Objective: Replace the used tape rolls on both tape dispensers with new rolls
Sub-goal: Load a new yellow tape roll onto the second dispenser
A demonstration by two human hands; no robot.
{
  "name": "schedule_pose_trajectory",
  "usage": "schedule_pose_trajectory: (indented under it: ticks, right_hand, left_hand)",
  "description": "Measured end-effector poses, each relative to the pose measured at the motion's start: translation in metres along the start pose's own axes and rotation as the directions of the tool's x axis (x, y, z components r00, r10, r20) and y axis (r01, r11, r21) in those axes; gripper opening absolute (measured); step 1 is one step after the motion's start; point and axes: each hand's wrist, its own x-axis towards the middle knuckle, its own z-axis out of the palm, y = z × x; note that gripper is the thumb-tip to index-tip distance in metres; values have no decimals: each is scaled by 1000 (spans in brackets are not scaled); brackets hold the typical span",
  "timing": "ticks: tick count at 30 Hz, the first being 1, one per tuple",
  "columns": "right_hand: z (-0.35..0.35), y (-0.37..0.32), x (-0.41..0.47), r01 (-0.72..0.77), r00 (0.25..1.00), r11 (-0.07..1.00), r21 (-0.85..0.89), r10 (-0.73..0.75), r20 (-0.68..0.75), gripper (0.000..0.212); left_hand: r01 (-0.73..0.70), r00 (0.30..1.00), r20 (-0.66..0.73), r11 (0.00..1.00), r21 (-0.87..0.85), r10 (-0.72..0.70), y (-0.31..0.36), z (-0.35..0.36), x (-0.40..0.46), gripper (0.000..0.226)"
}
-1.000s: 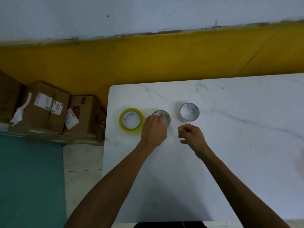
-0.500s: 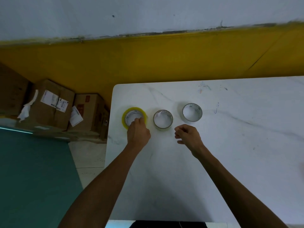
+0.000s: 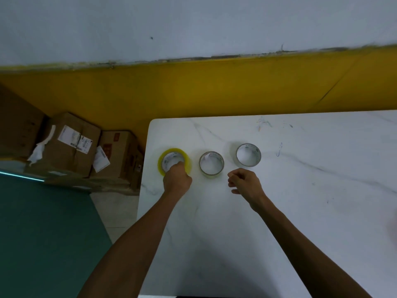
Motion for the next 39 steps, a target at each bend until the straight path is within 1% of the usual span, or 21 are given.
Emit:
schedule_pose_trajectory:
  ticks: [2,4,5,7,8,10,12,13,16,18,20,23,25,29,31,33,37,39]
  right_hand:
    - [-1,-8,-2,21,1000,1000,1,-21,2,15]
    - [0,-18,-4,50,999,999,-2,-50,6,14]
    - [1,-24,-5,63,998,998,-2,-63,9,13]
    - [2,-36,-8,92,996,996,4,-92,19,15]
    - [3,-43,-10,110,994,994,6,-111,24,17]
    - [5,-56,-15,155,987,988,7,-155,31,22]
    - [6,-69,-20,196,980,980,30,-197,32,25]
    - [6,-75,-24,218,975,975,45,-219,29,26]
    - [-2,-88,-36,256,967,965,54,-256,-9,30]
    - [-13,-90,-43,255,966,966,44,-252,-63,32]
    - [-32,-87,-50,257,959,966,3,-255,-124,32]
    - [-68,-70,-64,215,954,976,18,-206,-216,34]
    - [-93,-54,-77,186,944,981,47,-165,-285,33]
    - [-143,-18,-107,160,907,978,133,-92,-411,29]
    - [-169,0,-127,153,880,973,172,-54,-473,29]
    - [-196,19,-146,151,856,966,209,-22,-517,31]
    - [-249,65,-181,137,802,951,279,59,-595,40]
    - [-276,88,-199,143,776,946,291,75,-626,41]
  left_hand:
    - [29,999,-17,994,-106,-31,0,-11,0,31]
    - [60,997,-32,961,-269,-71,0,-26,2,33]
    - [100,993,-29,927,-360,-118,0,-36,2,30]
    - [198,976,25,836,-511,-216,6,-57,-1,24]
    - [226,970,66,782,-581,-232,11,-67,-4,20]
    - [225,973,116,695,-683,-201,25,-82,-12,15]
    - [211,977,148,653,-727,-151,42,-91,-22,9]
    - [206,978,163,640,-740,-127,52,-92,-26,5]
    - [171,980,195,622,-764,-31,88,-95,-41,13]
    - [157,973,228,633,-758,32,115,-92,-51,14]
    - [155,965,255,644,-750,64,140,-86,-62,14]
    - [131,949,288,673,-728,126,177,-68,-80,22]
    - [111,931,321,701,-704,175,201,-55,-95,21]
    - [64,872,397,738,-672,286,249,-28,-130,23]
    - [25,832,435,761,-649,344,273,-9,-148,24]
    - [-8,786,477,779,-627,393,299,7,-169,25]
    - [-77,711,535,806,-586,457,349,41,-221,15]
    - [-99,682,557,813,-573,475,373,60,-249,18]
